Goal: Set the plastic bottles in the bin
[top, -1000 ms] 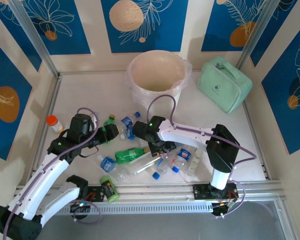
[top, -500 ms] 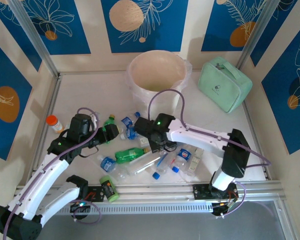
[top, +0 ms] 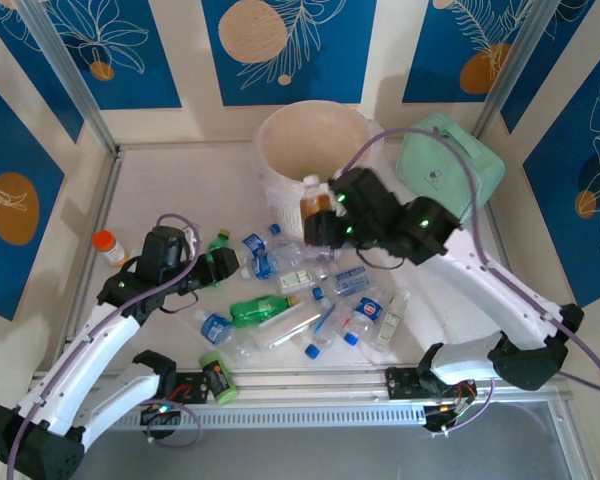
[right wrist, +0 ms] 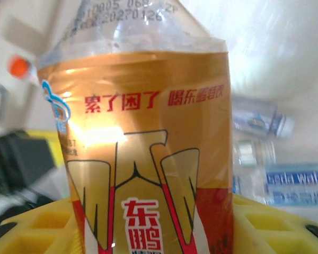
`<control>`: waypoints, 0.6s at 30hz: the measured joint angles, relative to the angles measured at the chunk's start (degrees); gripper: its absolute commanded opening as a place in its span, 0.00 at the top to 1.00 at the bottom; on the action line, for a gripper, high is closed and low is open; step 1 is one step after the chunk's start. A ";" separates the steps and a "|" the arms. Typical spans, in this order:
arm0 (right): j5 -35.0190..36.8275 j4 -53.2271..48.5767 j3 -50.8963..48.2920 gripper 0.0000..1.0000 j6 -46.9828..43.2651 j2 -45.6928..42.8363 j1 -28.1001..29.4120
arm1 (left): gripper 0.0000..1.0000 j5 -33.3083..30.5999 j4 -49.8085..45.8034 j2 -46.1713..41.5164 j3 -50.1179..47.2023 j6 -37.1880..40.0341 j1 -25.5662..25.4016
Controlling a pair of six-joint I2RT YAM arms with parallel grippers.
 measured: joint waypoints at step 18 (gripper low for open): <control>-16.83 6.60 19.54 0.24 -0.98 16.48 -21.38 | 0.21 0.92 -0.72 1.18 3.82 3.41 -2.73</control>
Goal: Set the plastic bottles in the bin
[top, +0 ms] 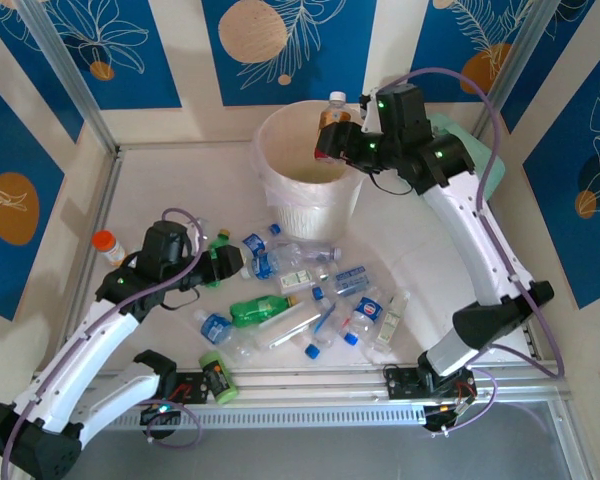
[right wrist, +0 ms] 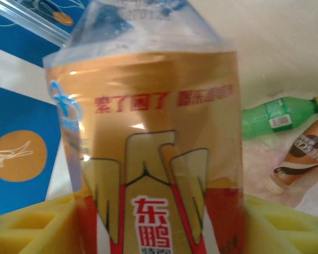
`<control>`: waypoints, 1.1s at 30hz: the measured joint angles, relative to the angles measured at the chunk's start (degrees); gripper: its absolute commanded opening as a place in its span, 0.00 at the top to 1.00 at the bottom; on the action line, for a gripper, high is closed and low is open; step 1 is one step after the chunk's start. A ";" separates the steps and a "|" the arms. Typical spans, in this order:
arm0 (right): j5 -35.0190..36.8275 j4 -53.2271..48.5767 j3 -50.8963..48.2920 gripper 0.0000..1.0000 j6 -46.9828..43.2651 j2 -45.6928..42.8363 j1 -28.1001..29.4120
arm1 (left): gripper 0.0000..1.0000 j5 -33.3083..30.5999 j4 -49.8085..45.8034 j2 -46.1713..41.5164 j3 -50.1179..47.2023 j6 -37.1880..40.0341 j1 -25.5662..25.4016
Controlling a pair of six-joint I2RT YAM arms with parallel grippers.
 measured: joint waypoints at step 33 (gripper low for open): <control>1.44 0.61 -44.87 0.14 7.58 -36.24 -0.81 | 0.23 -8.98 -9.66 31.01 12.00 17.44 -33.83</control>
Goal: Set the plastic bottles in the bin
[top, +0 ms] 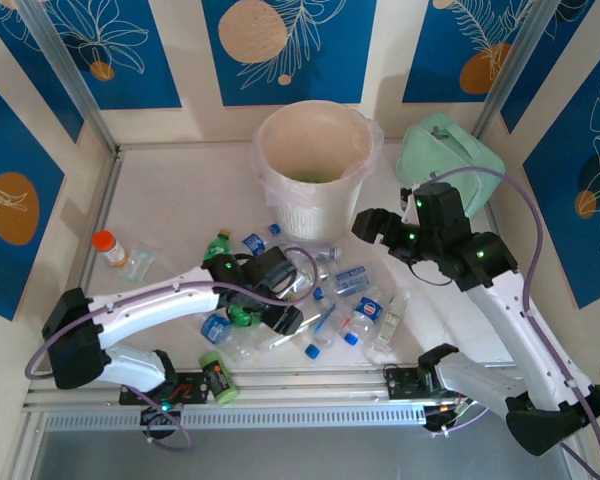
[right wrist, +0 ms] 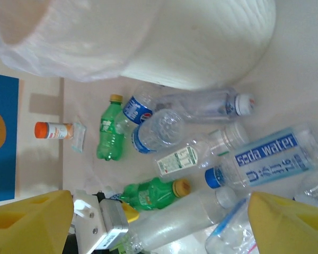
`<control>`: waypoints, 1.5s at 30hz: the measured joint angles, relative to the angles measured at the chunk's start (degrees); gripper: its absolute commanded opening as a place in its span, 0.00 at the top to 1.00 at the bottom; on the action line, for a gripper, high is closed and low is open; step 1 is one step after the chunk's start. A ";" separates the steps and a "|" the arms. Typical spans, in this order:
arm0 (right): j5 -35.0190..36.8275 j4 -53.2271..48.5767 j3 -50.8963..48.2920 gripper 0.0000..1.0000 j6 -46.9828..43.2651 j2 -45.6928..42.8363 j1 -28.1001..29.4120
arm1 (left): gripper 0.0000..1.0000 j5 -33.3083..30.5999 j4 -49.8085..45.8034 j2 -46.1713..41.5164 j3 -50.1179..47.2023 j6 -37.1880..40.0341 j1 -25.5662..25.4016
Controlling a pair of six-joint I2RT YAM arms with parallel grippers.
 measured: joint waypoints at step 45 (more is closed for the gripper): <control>-0.57 -1.01 -2.45 0.15 0.72 -3.69 -3.69 | 0.22 -6.64 -1.01 18.05 3.98 4.57 -4.83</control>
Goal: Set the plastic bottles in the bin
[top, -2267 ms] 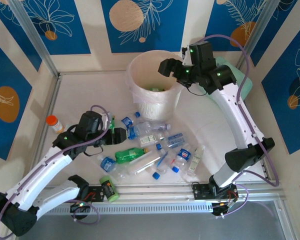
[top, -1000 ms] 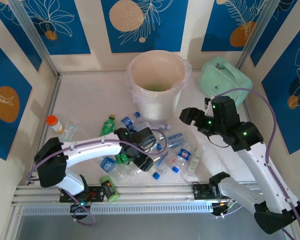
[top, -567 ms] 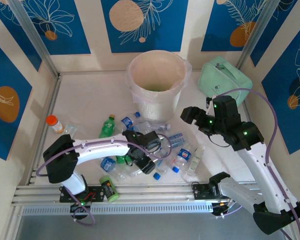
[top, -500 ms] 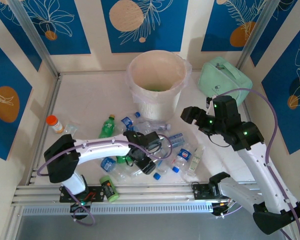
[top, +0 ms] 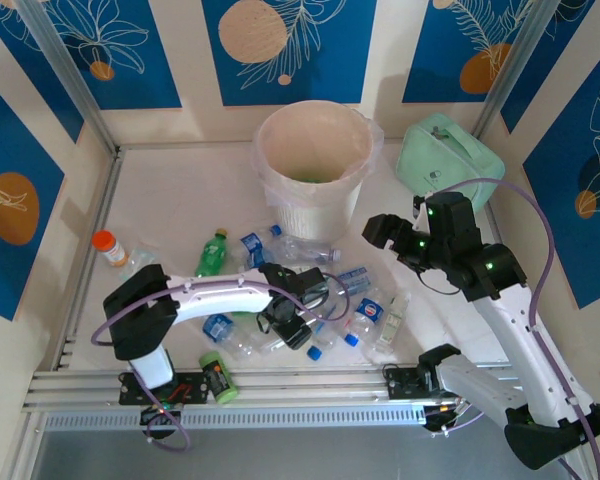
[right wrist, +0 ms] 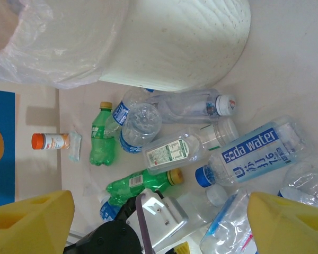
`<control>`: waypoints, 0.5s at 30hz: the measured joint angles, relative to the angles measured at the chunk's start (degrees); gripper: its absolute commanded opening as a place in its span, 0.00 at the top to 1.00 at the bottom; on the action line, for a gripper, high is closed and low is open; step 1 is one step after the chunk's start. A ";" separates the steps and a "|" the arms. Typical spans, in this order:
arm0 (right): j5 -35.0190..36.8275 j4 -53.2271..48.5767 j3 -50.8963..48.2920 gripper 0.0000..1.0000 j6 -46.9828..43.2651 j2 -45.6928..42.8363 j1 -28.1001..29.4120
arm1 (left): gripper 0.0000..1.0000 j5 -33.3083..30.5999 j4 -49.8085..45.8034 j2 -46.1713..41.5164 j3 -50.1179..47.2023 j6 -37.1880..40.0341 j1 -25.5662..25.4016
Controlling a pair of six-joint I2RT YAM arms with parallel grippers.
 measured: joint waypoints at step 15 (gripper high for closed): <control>-0.22 0.07 -0.35 0.16 0.00 -1.07 -0.22 | 0.38 -0.96 0.07 -0.28 0.00 0.20 -0.11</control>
